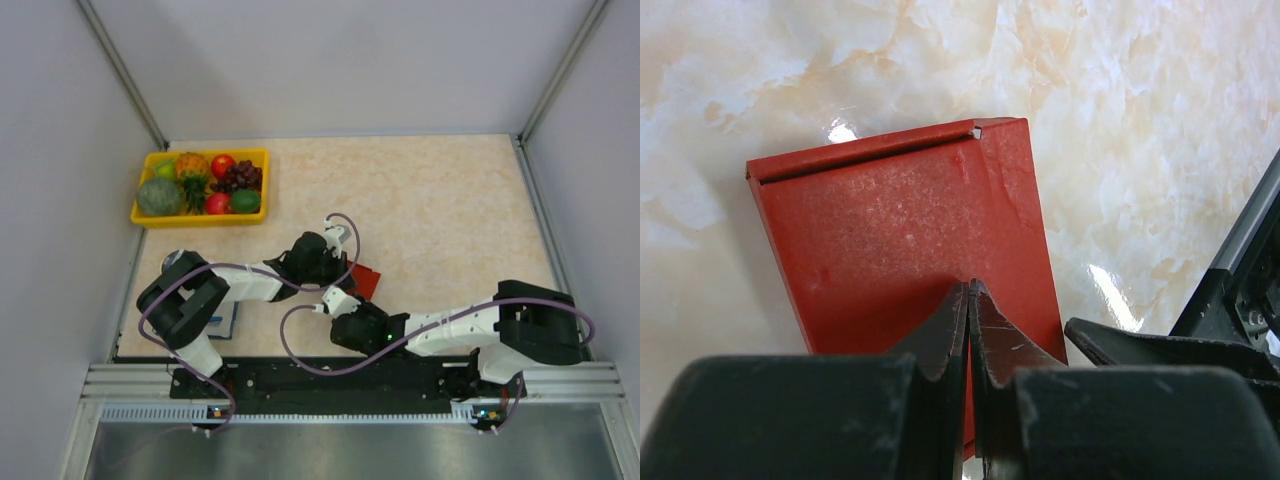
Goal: Fold the paper box
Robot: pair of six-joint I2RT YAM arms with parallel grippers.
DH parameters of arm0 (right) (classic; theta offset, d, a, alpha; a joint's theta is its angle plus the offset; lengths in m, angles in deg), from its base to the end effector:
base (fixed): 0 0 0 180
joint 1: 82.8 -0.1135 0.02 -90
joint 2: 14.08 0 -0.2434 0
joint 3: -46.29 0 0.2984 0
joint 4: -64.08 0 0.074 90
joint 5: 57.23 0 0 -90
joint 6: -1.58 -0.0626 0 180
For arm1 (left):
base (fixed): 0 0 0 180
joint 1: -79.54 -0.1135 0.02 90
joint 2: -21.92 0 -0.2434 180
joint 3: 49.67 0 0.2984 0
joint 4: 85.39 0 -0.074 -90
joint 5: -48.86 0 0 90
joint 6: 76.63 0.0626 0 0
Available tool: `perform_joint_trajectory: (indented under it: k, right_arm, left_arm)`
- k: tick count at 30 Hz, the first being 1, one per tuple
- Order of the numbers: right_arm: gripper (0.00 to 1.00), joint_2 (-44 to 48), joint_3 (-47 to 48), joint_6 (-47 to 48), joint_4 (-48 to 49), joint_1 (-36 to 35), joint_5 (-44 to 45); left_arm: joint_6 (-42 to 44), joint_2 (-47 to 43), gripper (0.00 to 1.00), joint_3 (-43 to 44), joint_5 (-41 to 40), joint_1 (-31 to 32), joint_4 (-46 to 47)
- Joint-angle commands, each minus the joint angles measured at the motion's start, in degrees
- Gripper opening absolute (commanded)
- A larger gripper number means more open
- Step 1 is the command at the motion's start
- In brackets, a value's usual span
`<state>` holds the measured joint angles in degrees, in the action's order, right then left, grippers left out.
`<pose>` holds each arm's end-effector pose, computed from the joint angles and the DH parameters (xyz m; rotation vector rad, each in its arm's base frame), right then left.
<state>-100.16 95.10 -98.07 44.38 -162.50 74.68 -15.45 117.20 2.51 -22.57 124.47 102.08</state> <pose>0.0960 0.2941 0.0745 -1.0745 1.9751 -0.1427 0.2469 -0.2745 0.0743 0.5270 2.3093 -1.0361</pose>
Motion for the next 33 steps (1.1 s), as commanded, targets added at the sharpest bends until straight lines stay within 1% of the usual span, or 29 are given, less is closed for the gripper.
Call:
perform_joint_trajectory:
  k: [1, 2, 4, 7, 8, 10, 11, 12, 16, 17, 19, 20, 23, 24, 26, 27, 28, 29, 33]
  right_arm:
    - [0.48, 1.1, 0.7, -2.4, -0.6, 0.0, 3.2]
    - [0.5, 1.3, 0.4, -2.7, -0.7, 0.0, 3.6]
    - [0.49, 0.8, 0.5, -2.0, -0.5, 0.1, 3.8]
    - [0.45, -0.9, 1.4, 0.1, 0.6, 0.1, 3.4]
    - [0.4, -1.5, 2.2, 0.6, 0.6, 0.1, 3.7]
    - [0.33, -3.0, 3.0, 1.9, -0.2, 0.1, 4.3]
    - [0.27, -3.2, 4.0, 1.9, -0.6, 0.1, 5.1]
    - [0.25, -3.3, 4.4, 1.8, -2.1, 0.0, 5.5]
    - [0.18, -2.4, 4.9, 2.5, -2.5, -0.1, 6.2]
    - [0.15, -2.5, 5.0, 2.6, -2.5, -0.2, 6.7]
    - [0.13, -2.9, 5.6, 3.8, -2.9, -0.5, 6.8]
    - [0.1, -3.1, 6.1, 4.0, -3.0, -0.6, 7.2]
    - [0.04, -4.4, 6.9, 4.9, -3.3, -1.3, 7.7]
    - [0.04, -4.6, 7.0, 4.9, -3.4, -1.6, 7.7]
    - [0.09, -4.4, 7.3, 3.8, -4.3, -1.7, 7.0]
    - [0.13, -3.5, 7.3, 2.5, -4.6, -1.7, 7.0]
    - [0.21, -2.8, 7.3, 1.3, -5.7, -1.7, 7.1]
    - [0.25, -2.0, 7.0, -0.1, -7.0, -1.6, 7.7]
    - [0.34, 3.5, 5.1, -7.2, -10.7, -1.7, 7.6]
  left_arm:
    - [1.2, 2.4, 0.05, -1.6, -0.8, 0.3, -6.9]
    - [1.2, 2.4, 0.05, -1.6, -0.8, 0.3, -6.9]
    - [1.2, 2.5, 0.06, -1.6, -0.6, 0.3, -6.9]
    - [1.2, 2.4, 0.06, -1.6, -0.6, 0.2, -6.9]
    - [1.2, 2.4, 0.06, -1.6, -0.6, 0.2, -6.9]
    - [1.3, 2.4, 0.05, -1.6, -0.6, 0.2, -6.9]
    - [1.2, 2.4, 0.06, -1.6, -0.6, 0.2, -6.9]
    - [1.2, 2.4, 0.06, -1.6, -0.7, 0.2, -6.9]
    - [1.1, 2.4, 0.06, -1.6, -0.6, 0.1, -6.9]
    - [1.1, 2.4, 0.06, -1.6, -0.6, 0.1, -6.9]
    - [1.2, 2.4, 0.06, -1.7, -0.6, 0.2, -6.8]
    - [1.1, 2.4, 0.06, -1.7, -0.6, 0.2, -6.8]
    - [1.1, 2.4, 0.06, -1.7, -0.6, 0.1, -6.8]
    - [1.1, 2.4, 0.06, -1.7, -0.6, 0.1, -6.8]
    - [1.1, 2.4, 0.06, -1.8, -0.5, 0.1, -6.7]
    - [1.1, 2.4, 0.06, -1.6, -0.5, -0.1, -6.7]
    - [1.1, 2.5, 0.06, -1.7, -0.5, -0.1, -6.7]
    - [1.1, 2.5, 0.06, -1.7, -0.4, 0.0, -6.7]
    - [1.1, 2.5, 0.06, -1.7, -0.4, -0.2, -6.6]
